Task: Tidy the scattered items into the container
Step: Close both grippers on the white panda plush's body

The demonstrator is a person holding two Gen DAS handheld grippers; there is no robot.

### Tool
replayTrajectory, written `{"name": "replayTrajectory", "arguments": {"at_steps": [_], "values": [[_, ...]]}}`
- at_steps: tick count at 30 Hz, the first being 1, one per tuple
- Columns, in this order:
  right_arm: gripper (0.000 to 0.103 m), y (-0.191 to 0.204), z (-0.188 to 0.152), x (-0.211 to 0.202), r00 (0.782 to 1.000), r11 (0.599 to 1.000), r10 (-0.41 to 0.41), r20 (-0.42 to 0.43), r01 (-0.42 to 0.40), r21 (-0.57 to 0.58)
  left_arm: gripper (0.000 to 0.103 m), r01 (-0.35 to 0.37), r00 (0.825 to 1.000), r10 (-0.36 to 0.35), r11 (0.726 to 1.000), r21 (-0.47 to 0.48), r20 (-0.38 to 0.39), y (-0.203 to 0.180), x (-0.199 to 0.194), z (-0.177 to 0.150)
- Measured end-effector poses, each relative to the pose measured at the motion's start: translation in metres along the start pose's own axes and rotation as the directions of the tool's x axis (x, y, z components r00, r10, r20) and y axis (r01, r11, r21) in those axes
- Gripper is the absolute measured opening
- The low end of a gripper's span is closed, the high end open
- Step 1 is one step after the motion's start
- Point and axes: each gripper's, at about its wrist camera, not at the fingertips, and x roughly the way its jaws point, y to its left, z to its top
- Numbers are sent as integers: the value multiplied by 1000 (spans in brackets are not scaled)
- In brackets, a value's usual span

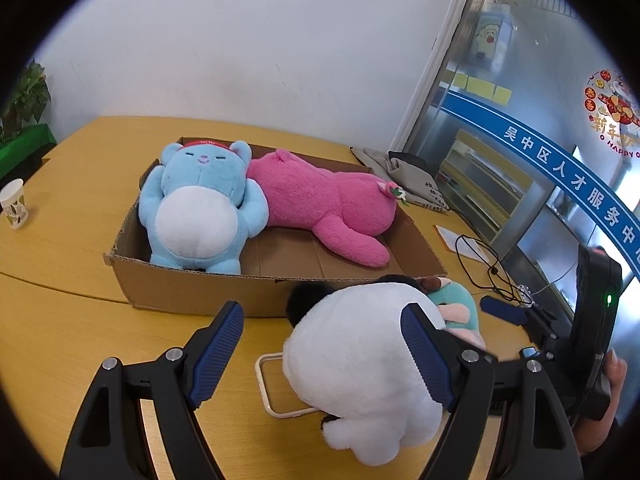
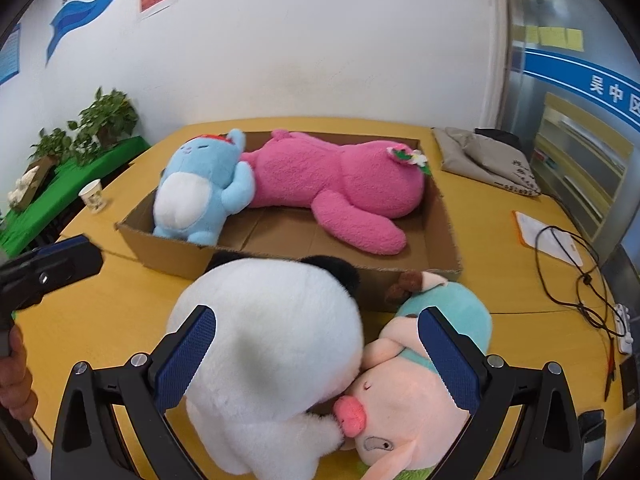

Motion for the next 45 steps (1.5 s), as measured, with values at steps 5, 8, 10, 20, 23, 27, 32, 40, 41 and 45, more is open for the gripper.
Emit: {"name": "replayTrajectory", "arguments": {"at_steps": [5, 8, 10, 20, 23, 27, 32, 40, 41, 45], "values": [[103, 14, -17, 8, 992, 991, 118, -46, -120, -52, 81, 88, 995, -91, 994, -71, -31, 11, 10, -5], [103, 20, -23, 14, 989, 987, 136, -56, -140, -76, 81, 98, 993, -104, 990, -99, -51, 17, 15, -9], [103, 17, -22, 18, 989, 988, 140, -51, -143, -60, 81, 94, 993, -100, 989, -111, -55, 22, 17, -11], [103, 39, -5, 54, 986, 956, 142, -88, -160, -247, 81, 124, 985, -141, 980, -158, -100, 42, 33, -21], [103, 40, -6, 61, 987, 957, 134, -84, -151, -248, 81, 129, 983, -148, 978, -165, -111, 46, 39, -23], [103, 35, -10, 62, 988, 959, 140, -66, -152, -240, 81, 163, 975, -184, 974, -158, -125, 48, 49, -23], [103, 36, -10, 61, 989, 953, 139, -42, -145, -267, 81, 228, 962, -244, 965, -128, -121, 49, 66, -17], [99, 39, -17, 66, 988, 947, 150, -44, -156, -280, 81, 380, 896, -400, 915, -135, -191, 55, 112, -18], [98, 37, -19, 65, 987, 949, 156, -42, -162, -272, 81, 404, 884, -426, 904, -142, -192, 56, 116, -18], [93, 26, -24, 62, 982, 954, 188, -30, -190, -231, 81, 458, 858, -478, 878, -142, -189, 54, 124, -21]]}}
